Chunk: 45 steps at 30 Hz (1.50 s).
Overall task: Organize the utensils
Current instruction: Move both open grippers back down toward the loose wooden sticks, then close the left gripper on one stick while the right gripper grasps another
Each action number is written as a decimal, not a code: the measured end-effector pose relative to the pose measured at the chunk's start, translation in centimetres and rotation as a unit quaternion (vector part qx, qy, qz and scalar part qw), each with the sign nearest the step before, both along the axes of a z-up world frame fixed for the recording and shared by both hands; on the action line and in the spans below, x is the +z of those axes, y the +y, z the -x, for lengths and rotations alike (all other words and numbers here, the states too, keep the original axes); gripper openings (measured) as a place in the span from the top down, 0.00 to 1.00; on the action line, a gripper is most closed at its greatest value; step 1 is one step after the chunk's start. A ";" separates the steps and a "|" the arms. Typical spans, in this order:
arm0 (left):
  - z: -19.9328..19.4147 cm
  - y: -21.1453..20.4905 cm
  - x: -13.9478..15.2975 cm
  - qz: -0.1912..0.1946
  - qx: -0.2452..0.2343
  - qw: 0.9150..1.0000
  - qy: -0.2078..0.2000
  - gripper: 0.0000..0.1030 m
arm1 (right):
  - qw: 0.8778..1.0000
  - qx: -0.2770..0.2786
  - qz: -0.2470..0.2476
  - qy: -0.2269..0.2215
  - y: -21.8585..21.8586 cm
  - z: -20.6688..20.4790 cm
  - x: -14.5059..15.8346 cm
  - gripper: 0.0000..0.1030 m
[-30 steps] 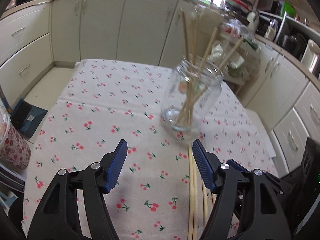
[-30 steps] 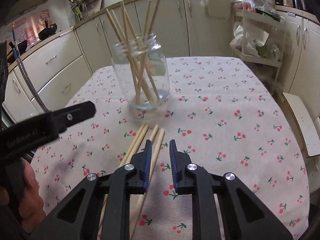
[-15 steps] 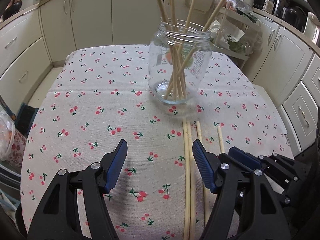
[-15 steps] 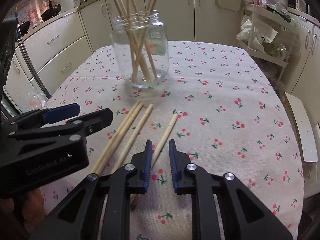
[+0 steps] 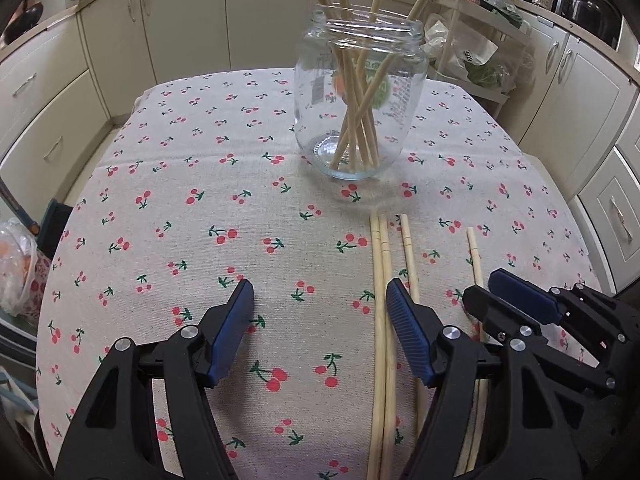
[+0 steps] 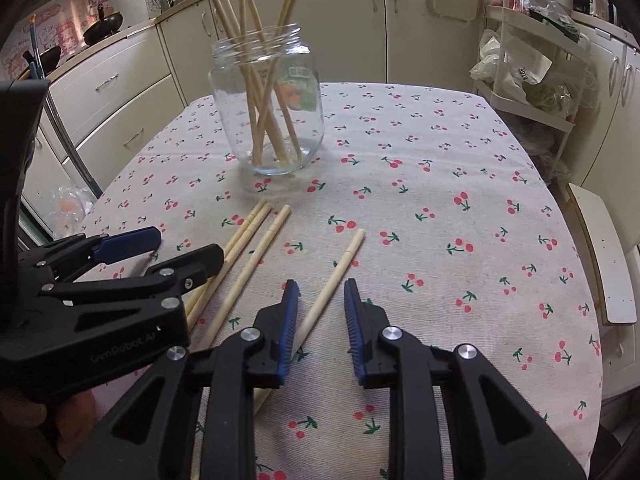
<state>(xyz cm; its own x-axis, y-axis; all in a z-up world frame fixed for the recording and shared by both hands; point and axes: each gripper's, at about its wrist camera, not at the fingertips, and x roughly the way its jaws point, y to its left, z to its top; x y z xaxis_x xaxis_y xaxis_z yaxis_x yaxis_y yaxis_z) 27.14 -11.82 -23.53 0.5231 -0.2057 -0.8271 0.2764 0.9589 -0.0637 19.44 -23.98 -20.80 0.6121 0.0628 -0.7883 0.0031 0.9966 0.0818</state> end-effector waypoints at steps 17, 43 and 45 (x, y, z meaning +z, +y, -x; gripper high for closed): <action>-1.0 0.1 -0.3 -0.051 0.069 0.996 -0.012 0.41 | 1.000 0.023 -0.005 0.004 0.2 -0.3 0.1 0.81; -2.4 4.5 9.7 0.147 0.021 0.982 -0.118 0.95 | 0.980 -0.049 -0.195 -0.009 -5.3 -0.9 0.6 0.94; -2.9 5.1 12.0 0.176 0.027 0.973 -0.150 0.95 | 0.974 -0.056 -0.219 -0.026 -5.6 -0.7 0.9 0.94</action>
<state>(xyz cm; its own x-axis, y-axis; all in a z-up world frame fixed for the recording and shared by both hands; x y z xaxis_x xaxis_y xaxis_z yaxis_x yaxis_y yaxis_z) 30.06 -6.76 -11.52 0.7477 -0.4135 -0.5196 0.2822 0.9062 -0.3150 20.09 -29.58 -19.87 0.6724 0.3166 -0.6690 0.0938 0.8601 0.5014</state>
